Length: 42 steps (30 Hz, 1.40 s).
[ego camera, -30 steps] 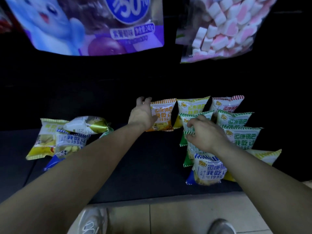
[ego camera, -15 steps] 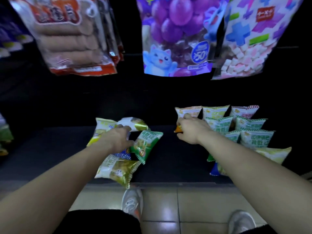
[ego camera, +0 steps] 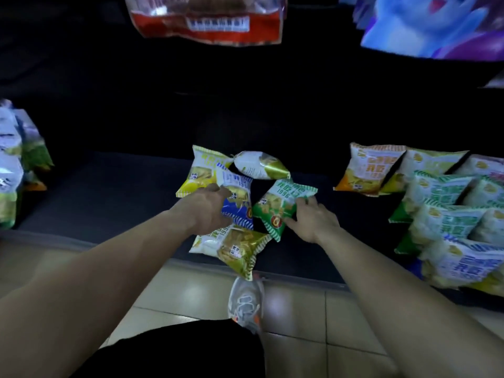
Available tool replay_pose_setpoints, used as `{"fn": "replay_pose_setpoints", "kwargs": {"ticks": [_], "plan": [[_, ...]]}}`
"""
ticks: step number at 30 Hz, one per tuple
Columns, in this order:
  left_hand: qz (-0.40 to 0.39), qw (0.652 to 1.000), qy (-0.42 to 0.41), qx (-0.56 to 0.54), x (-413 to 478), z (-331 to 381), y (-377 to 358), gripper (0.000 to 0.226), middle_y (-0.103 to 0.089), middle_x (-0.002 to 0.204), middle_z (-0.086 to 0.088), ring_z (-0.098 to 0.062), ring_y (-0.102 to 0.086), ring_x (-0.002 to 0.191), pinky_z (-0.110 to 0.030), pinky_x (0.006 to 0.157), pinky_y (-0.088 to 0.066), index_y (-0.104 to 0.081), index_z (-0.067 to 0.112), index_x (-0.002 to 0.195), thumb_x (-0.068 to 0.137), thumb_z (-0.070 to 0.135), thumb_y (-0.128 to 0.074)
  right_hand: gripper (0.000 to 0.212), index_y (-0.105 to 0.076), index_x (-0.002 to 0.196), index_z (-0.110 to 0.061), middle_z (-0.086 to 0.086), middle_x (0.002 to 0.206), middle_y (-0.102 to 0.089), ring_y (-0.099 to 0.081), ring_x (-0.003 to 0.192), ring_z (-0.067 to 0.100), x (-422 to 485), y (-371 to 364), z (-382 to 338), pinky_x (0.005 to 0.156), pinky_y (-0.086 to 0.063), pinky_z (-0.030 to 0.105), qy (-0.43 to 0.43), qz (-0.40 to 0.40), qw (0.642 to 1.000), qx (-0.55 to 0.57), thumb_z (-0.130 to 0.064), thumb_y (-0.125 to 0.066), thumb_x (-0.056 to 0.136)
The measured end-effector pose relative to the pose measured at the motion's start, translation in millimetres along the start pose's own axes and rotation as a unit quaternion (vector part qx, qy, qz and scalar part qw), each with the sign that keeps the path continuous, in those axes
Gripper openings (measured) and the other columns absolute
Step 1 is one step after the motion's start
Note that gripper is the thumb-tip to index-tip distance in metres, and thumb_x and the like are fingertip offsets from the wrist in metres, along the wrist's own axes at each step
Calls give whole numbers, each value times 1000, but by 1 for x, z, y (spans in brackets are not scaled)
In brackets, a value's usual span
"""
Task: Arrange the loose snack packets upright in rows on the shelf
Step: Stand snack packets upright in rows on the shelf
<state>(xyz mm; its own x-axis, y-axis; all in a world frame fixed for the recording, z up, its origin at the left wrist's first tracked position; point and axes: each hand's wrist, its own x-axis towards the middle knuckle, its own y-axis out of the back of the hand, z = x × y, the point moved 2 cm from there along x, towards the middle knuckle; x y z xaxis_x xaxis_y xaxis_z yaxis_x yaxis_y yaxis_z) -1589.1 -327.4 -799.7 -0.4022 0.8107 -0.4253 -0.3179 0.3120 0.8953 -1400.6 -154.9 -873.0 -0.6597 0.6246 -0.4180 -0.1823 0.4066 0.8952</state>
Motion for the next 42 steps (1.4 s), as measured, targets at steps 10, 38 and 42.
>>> {"fn": "replay_pose_setpoints", "kwargs": {"ticks": [10, 38, 42], "plan": [[2, 997, 7, -75, 43, 14, -14, 70, -26, 154, -5, -29, -44, 128, -38, 98, -42, -29, 27, 148, 89, 48, -61, 122, -21, 153, -13, 16, 155, -24, -24, 139, 39, 85, -9, 24, 105, -33, 51, -108, 7, 991, 77, -88, -57, 64], [30, 999, 3, -30, 12, 20, 7, 65, -37, 141, -5, -28, -47, 122, -39, 94, -44, -34, 23, 145, 90, 44, -60, 54, -58, 87, -8, 2, 90, -68, -65, 76, 17, 35, 22, 16, 57, -53, 31, -108, 47, 954, 274, -52, -84, 69], [38, 999, -8, -2, 8, 30, 18, 65, -37, 141, -6, -28, -47, 122, -41, 97, -44, -34, 22, 145, 89, 44, -60, 65, -57, 113, -18, 2, 103, -65, -64, 89, 20, 11, 55, 23, 68, -53, 32, -63, 114, 968, 215, -44, -90, 64]]}}
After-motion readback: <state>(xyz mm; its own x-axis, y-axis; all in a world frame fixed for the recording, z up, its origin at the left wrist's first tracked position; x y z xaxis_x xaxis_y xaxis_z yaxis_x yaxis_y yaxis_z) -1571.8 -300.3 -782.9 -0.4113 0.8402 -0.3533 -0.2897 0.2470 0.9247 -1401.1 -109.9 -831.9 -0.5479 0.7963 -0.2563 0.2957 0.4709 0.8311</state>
